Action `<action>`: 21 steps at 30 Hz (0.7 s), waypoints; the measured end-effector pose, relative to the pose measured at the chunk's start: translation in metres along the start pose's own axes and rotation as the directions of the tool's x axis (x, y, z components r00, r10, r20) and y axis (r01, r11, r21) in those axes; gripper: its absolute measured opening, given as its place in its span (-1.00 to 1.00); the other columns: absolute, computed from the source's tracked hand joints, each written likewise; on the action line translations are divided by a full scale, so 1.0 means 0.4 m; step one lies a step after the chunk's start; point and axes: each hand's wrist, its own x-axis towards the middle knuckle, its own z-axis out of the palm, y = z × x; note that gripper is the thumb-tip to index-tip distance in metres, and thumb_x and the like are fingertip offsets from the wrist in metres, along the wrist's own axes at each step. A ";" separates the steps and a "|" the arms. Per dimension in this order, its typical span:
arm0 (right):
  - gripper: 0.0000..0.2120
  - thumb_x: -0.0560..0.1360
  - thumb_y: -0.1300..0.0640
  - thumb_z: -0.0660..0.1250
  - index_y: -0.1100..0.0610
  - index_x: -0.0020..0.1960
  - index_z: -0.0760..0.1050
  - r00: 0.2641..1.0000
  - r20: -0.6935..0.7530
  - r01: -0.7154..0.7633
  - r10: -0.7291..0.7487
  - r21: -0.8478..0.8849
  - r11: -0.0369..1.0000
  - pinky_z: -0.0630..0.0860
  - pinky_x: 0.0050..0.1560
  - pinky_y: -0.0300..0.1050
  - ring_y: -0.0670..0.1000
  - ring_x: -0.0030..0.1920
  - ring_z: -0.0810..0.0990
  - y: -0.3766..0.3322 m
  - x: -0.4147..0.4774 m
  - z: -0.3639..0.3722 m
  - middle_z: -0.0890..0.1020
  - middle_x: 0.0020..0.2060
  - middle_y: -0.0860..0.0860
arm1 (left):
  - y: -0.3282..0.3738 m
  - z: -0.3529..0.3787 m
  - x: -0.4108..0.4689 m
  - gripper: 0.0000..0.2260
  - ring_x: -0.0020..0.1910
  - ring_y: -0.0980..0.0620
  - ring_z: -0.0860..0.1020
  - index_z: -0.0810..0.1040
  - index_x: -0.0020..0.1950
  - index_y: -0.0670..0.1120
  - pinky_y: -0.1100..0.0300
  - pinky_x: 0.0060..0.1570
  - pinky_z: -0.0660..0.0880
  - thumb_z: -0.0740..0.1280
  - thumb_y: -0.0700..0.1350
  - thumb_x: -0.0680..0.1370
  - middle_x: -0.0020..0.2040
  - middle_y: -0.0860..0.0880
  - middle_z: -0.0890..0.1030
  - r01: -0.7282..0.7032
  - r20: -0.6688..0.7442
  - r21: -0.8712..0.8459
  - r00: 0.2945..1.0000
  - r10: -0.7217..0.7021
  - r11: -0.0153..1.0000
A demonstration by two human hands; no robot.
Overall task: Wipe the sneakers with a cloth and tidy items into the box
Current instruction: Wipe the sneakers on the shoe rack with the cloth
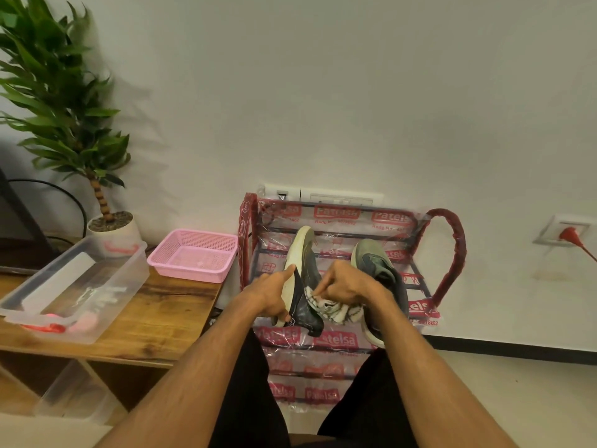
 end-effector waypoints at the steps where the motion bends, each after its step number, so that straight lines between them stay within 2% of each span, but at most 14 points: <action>1: -0.84 0.47 0.30 0.38 0.11 -0.09 0.71 0.999 0.028 -0.016 0.016 -0.002 1.000 0.62 0.08 0.08 0.13 -0.02 0.67 0.005 -0.007 -0.012 0.73 -0.11 0.04 | 0.001 0.001 0.000 0.04 0.28 -0.14 0.44 -0.09 0.57 0.13 -0.09 0.29 0.42 0.55 -0.19 0.35 0.36 -0.12 0.42 0.001 0.006 -0.003 1.000 -0.001 1.000; 2: -0.83 0.48 0.30 0.38 0.10 -0.08 0.71 0.999 0.002 -0.040 0.040 -0.004 0.999 0.62 0.08 0.07 0.12 -0.03 0.67 0.009 -0.005 -0.021 0.73 -0.11 0.02 | 0.003 0.003 0.000 0.04 0.27 -0.14 0.43 -0.09 0.57 0.13 -0.09 0.28 0.42 0.55 -0.20 0.35 0.36 -0.12 0.42 0.003 0.010 -0.004 1.000 -0.003 1.000; 4: -0.82 0.49 0.26 0.37 0.05 -0.06 0.71 0.977 -0.182 -0.113 0.112 0.001 0.994 0.62 0.05 0.01 0.02 -0.09 0.65 0.009 0.016 -0.023 0.71 -0.09 -0.07 | 0.005 0.005 0.000 0.03 0.27 -0.14 0.43 -0.10 0.57 0.13 -0.09 0.28 0.42 0.55 -0.20 0.35 0.36 -0.12 0.41 0.004 0.010 0.002 1.000 -0.004 1.000; 6: -0.84 0.50 0.19 0.38 -0.01 -0.02 0.69 0.924 -0.350 -0.156 0.150 0.013 0.988 0.58 0.08 0.00 0.00 -0.03 0.64 -0.007 0.041 -0.001 0.69 -0.02 -0.09 | 0.007 0.005 0.001 0.02 0.26 -0.13 0.44 -0.09 0.57 0.12 -0.09 0.28 0.42 0.54 -0.21 0.36 0.34 -0.12 0.43 0.004 0.009 0.002 1.000 -0.004 1.000; 8: -0.81 0.51 0.18 0.38 -0.01 0.06 0.68 0.905 -0.400 -0.148 0.143 0.018 0.989 0.55 0.10 -0.02 0.04 0.05 0.64 -0.028 0.060 0.030 0.69 0.06 -0.05 | 0.006 0.004 0.003 0.02 0.27 -0.13 0.44 -0.09 0.57 0.12 -0.09 0.28 0.42 0.54 -0.21 0.36 0.34 -0.12 0.43 0.006 0.004 0.003 1.000 -0.006 1.000; 12: -0.80 0.50 0.21 0.38 0.05 0.07 0.68 0.905 -0.407 -0.124 0.122 0.023 0.992 0.57 0.13 0.06 0.07 0.02 0.65 -0.043 0.070 0.065 0.71 0.04 -0.01 | 0.004 0.006 0.002 0.01 0.34 -0.16 0.38 -0.08 0.57 0.12 -0.11 0.32 0.38 0.54 -0.20 0.37 0.41 -0.14 0.37 0.013 -0.006 0.012 1.000 -0.013 1.000; 16: -0.84 0.48 0.23 0.40 0.09 0.02 0.70 0.941 -0.322 -0.073 0.100 0.095 0.993 0.58 0.12 0.03 0.01 -0.02 0.66 -0.020 0.029 0.069 0.72 -0.01 -0.01 | -0.003 0.002 0.001 0.03 0.28 -0.14 0.44 -0.08 0.57 0.14 -0.11 0.28 0.42 0.56 -0.19 0.35 0.36 -0.12 0.42 0.004 -0.006 0.006 1.000 -0.004 1.000; 21: -0.88 0.47 0.21 0.42 0.10 -0.02 0.70 0.968 -0.248 -0.042 0.045 0.019 0.999 0.53 -0.10 -0.14 -0.10 -0.25 0.57 -0.004 -0.039 0.079 0.71 -0.06 0.01 | 0.002 0.002 0.000 0.03 0.27 -0.15 0.45 -0.07 0.57 0.13 -0.10 0.27 0.43 0.56 -0.18 0.35 0.36 -0.13 0.42 0.005 -0.005 0.005 1.000 -0.005 1.000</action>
